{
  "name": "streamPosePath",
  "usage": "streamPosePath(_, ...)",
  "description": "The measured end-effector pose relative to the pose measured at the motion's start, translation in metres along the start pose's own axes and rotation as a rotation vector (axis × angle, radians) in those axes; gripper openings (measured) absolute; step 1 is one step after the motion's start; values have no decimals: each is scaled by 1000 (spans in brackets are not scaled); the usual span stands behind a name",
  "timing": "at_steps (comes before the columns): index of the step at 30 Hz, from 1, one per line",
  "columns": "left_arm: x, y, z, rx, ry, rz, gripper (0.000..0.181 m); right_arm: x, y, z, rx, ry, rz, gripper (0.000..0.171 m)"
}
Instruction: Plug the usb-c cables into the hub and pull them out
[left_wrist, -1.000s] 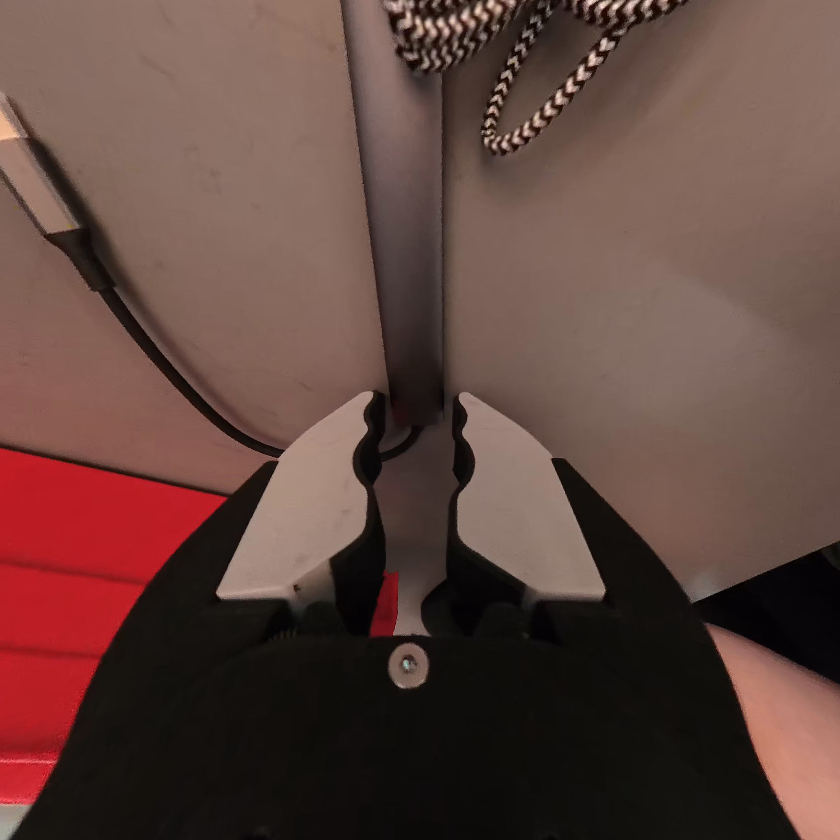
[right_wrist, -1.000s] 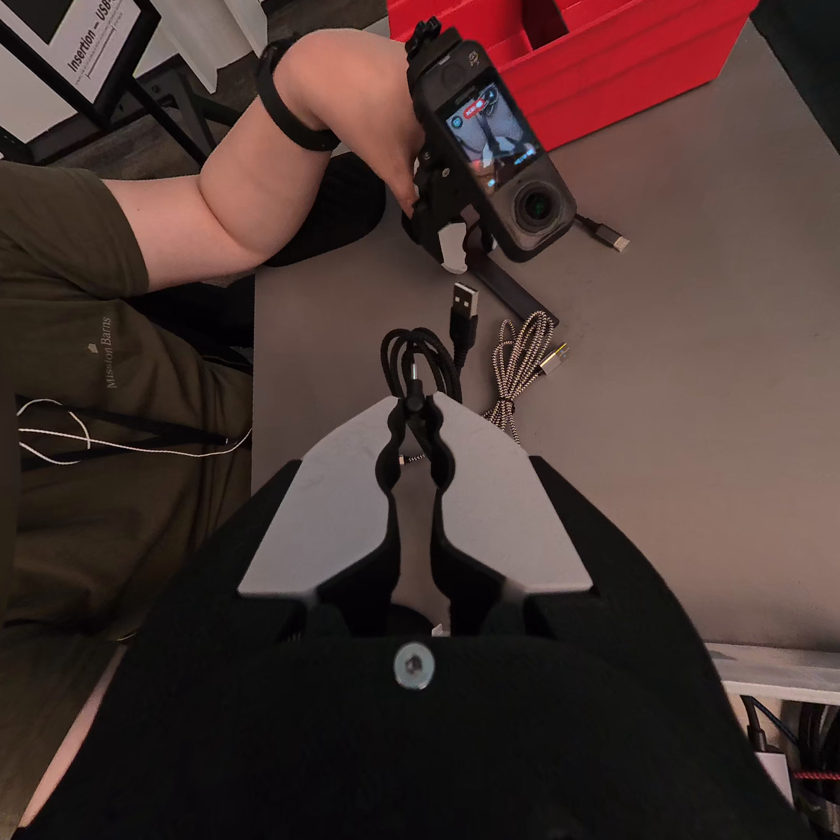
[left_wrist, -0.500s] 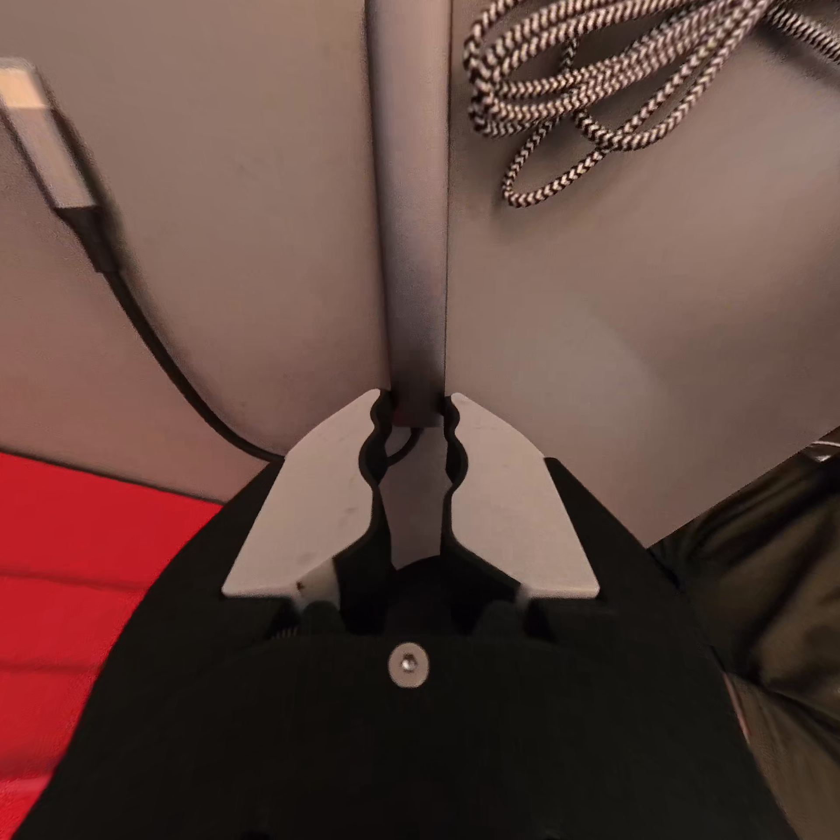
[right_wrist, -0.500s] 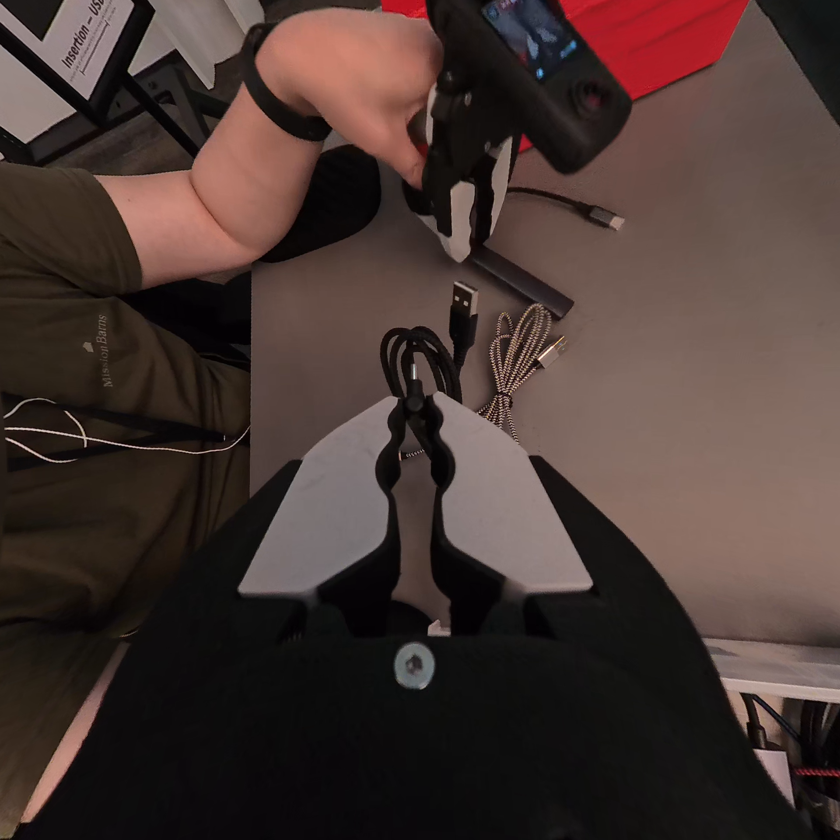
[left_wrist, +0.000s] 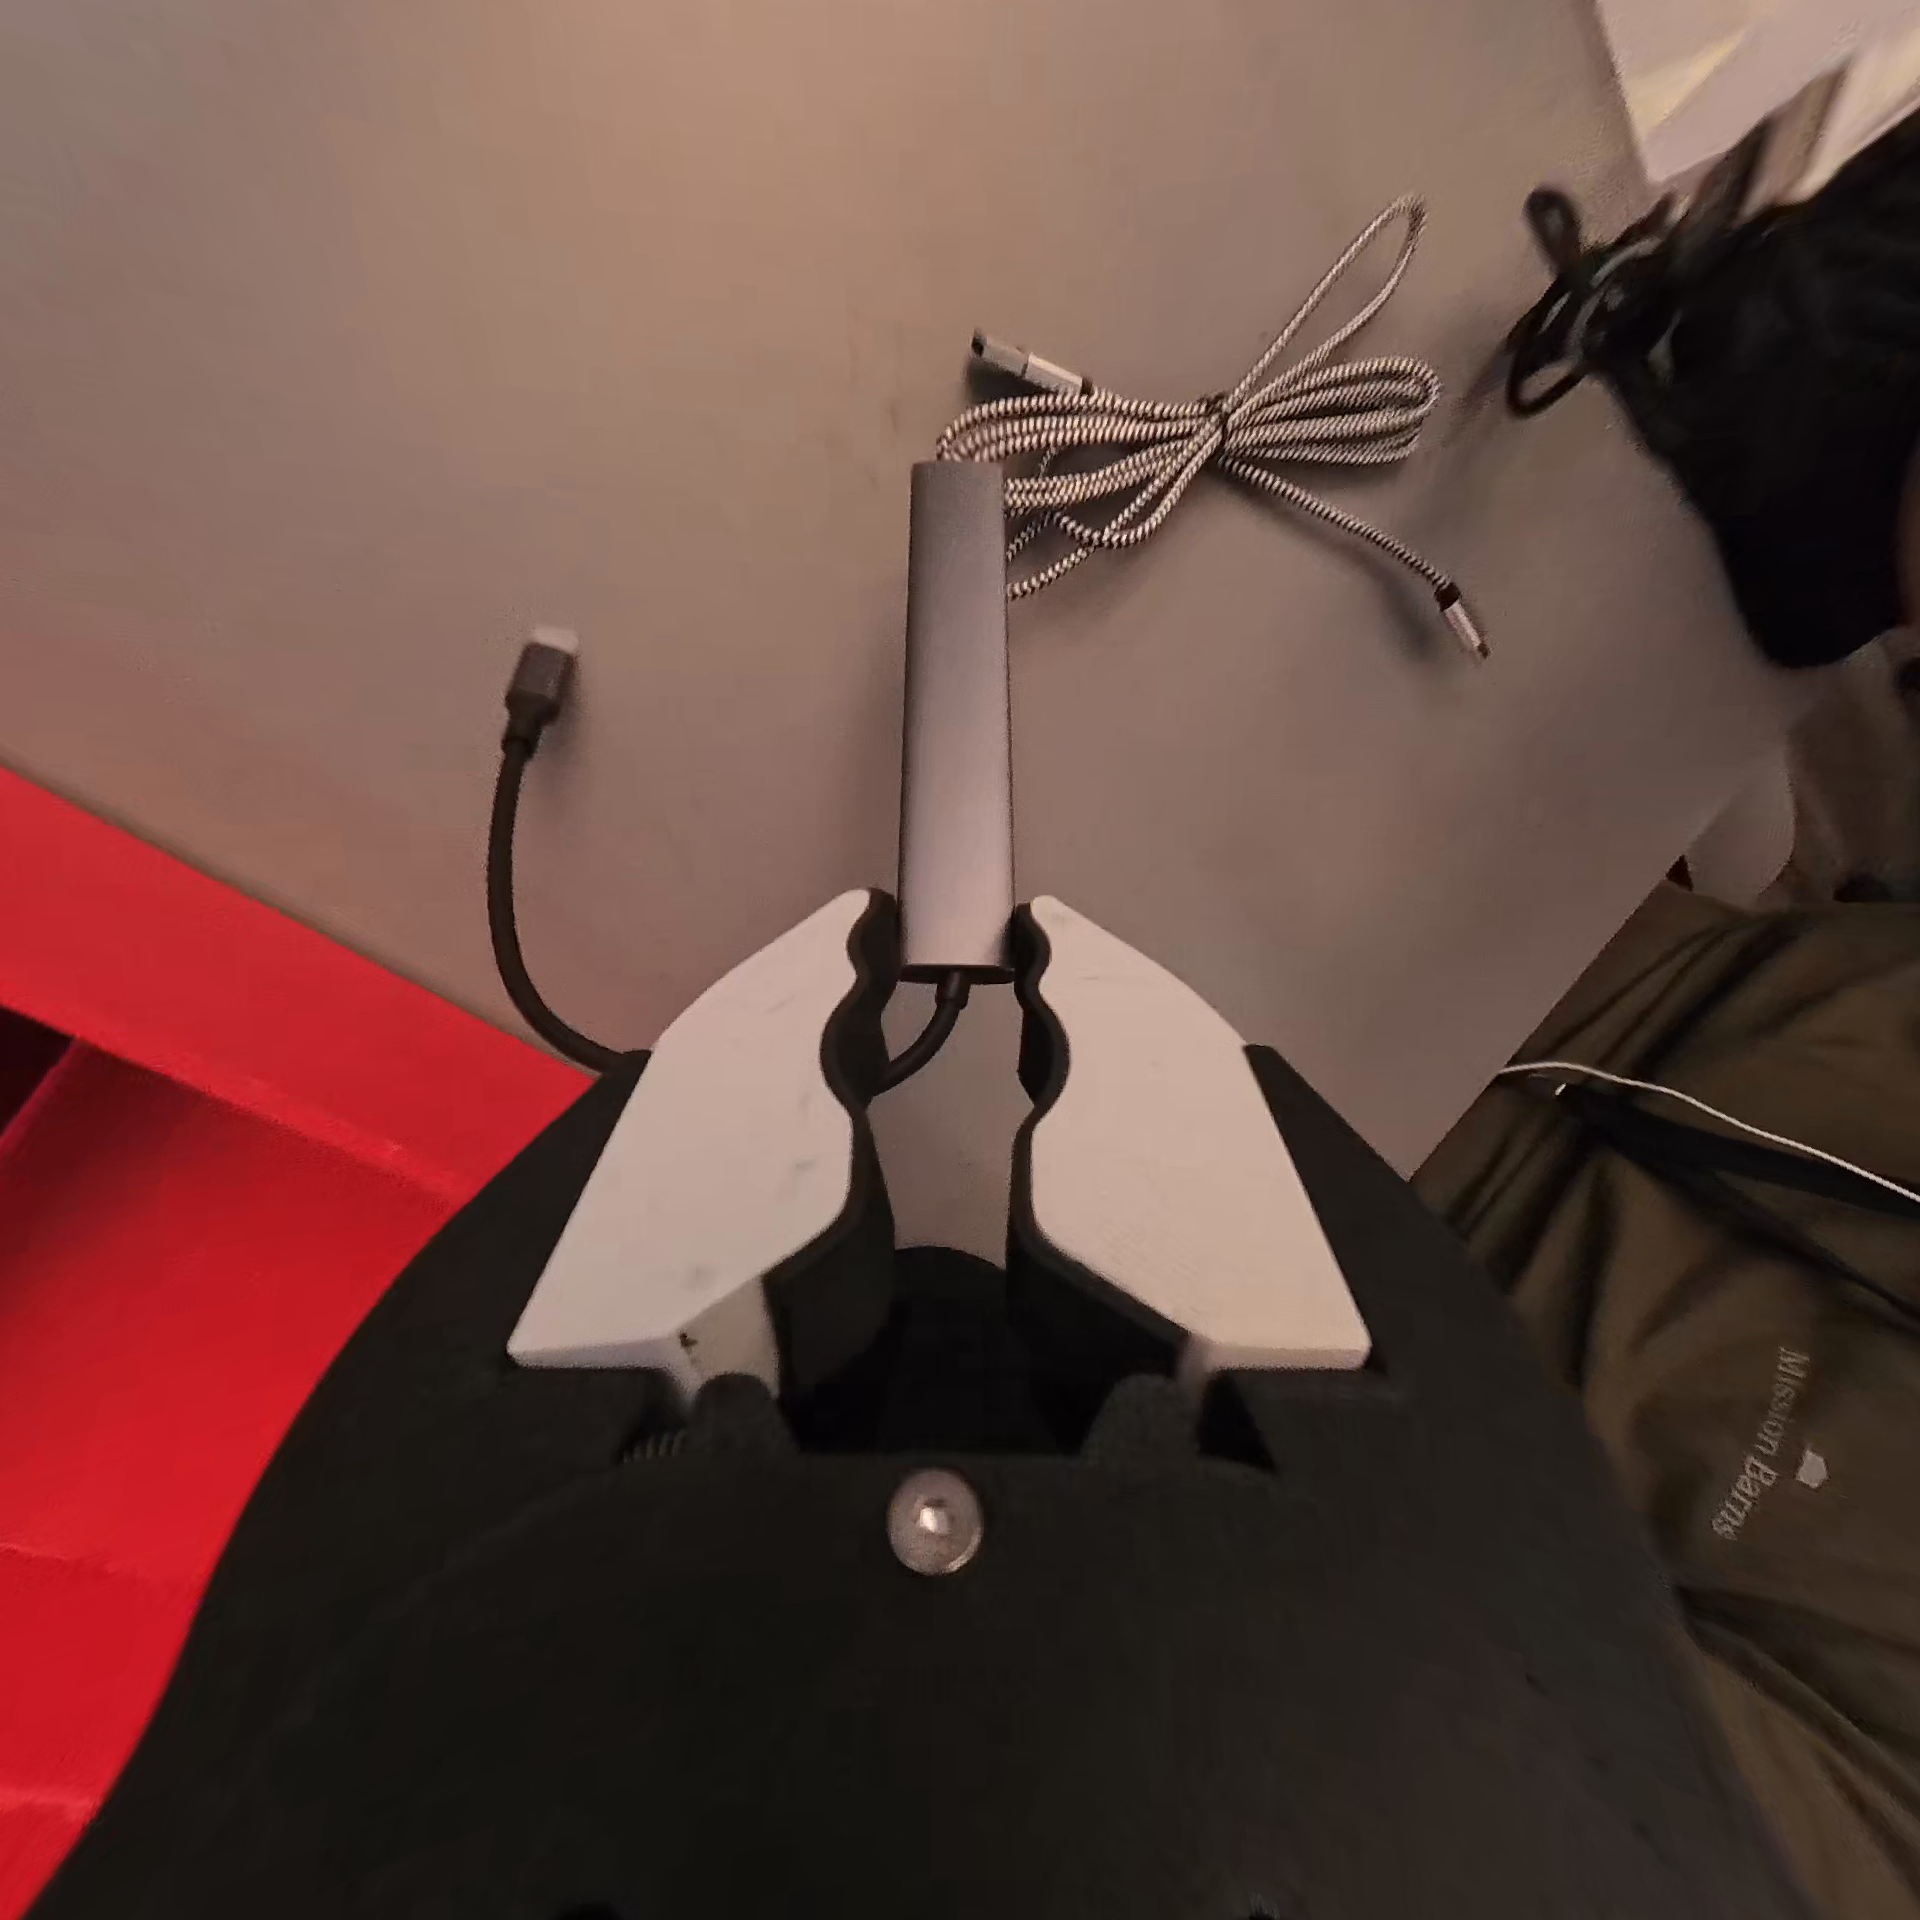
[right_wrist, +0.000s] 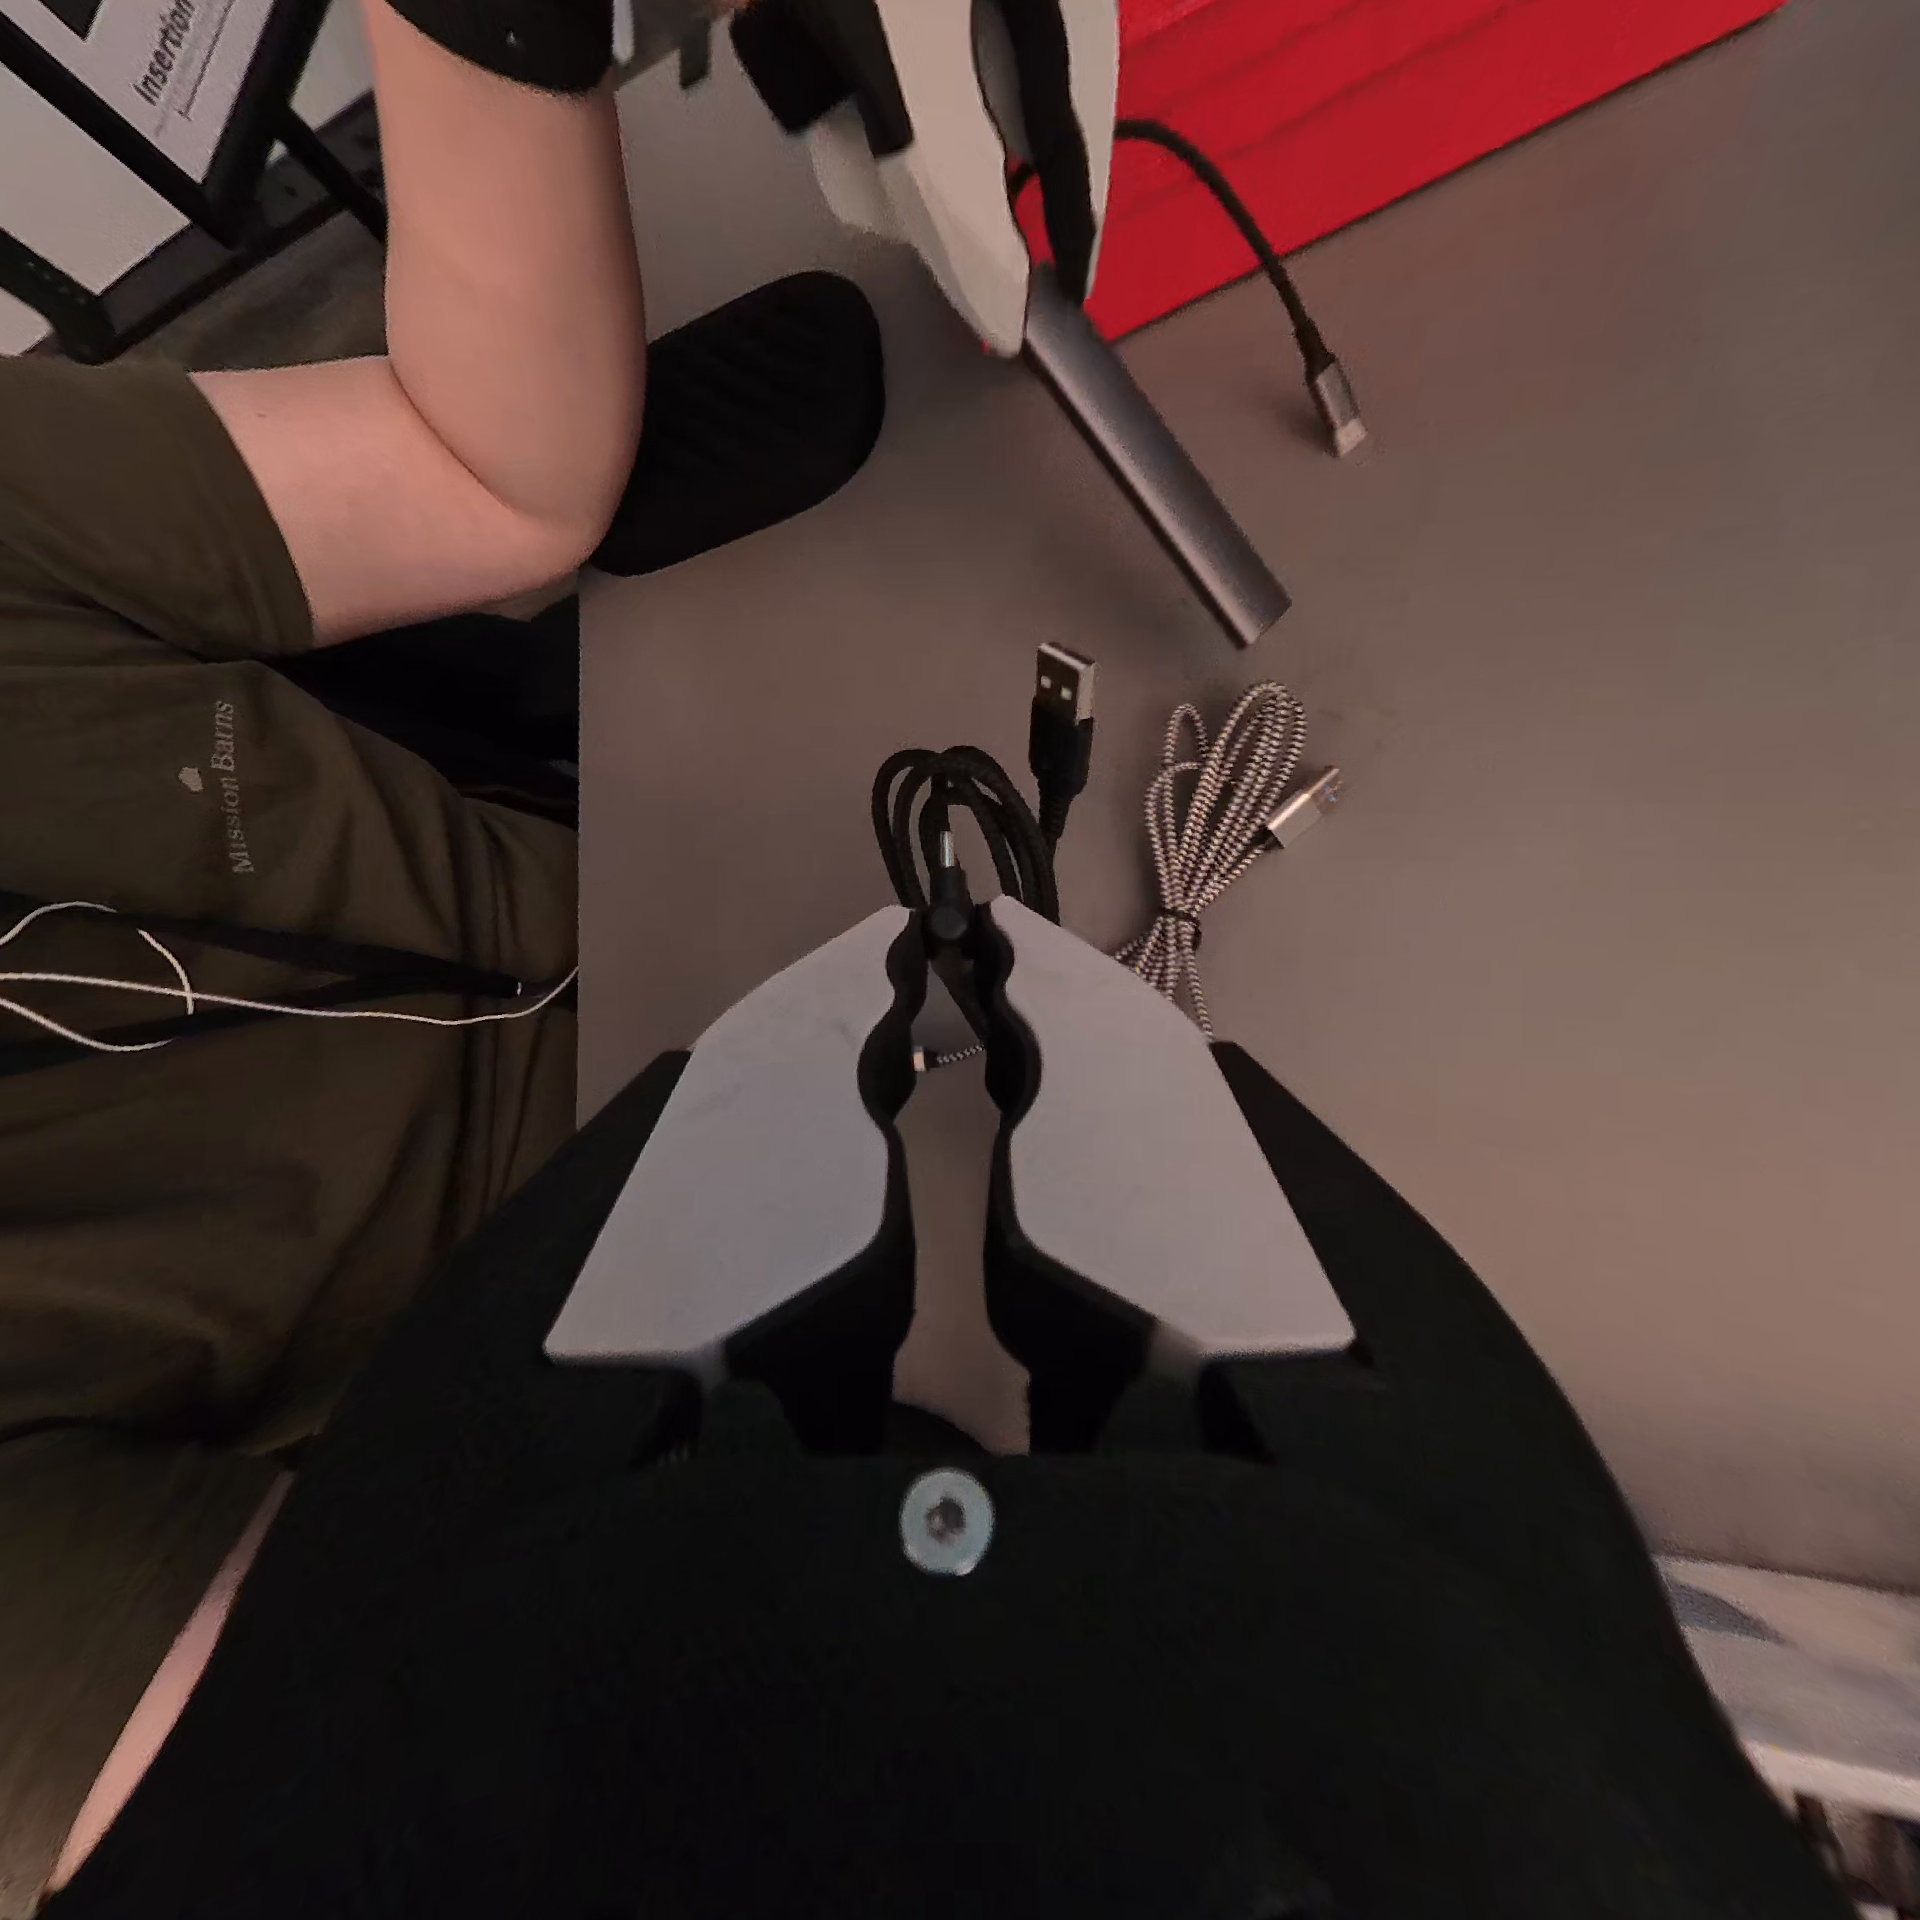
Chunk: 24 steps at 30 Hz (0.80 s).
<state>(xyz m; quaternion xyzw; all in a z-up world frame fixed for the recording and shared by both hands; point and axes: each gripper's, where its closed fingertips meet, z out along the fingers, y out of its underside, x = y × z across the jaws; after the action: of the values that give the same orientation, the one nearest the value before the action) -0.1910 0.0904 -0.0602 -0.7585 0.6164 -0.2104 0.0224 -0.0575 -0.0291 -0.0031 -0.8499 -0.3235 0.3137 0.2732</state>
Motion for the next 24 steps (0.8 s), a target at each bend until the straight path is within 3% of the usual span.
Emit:
streamPosePath(7,0,-17,-35,227,115,-37,21,-10,-7,51,-69,-111,-12,9)
streamPosePath(11,10,-32,-55,374,213,-31,21,-12,-31,88,14,-154,23,9)
streamPosePath(14,29,-48,-64,467,344,-9,20,0,-50,108,115,-93,40,9)
streamPosePath(20,46,-77,-41,502,379,38,20,29,-77,90,328,99,64,9)
streamPosePath(24,58,-92,-28,525,357,99,21,41,-78,69,366,164,95,11)
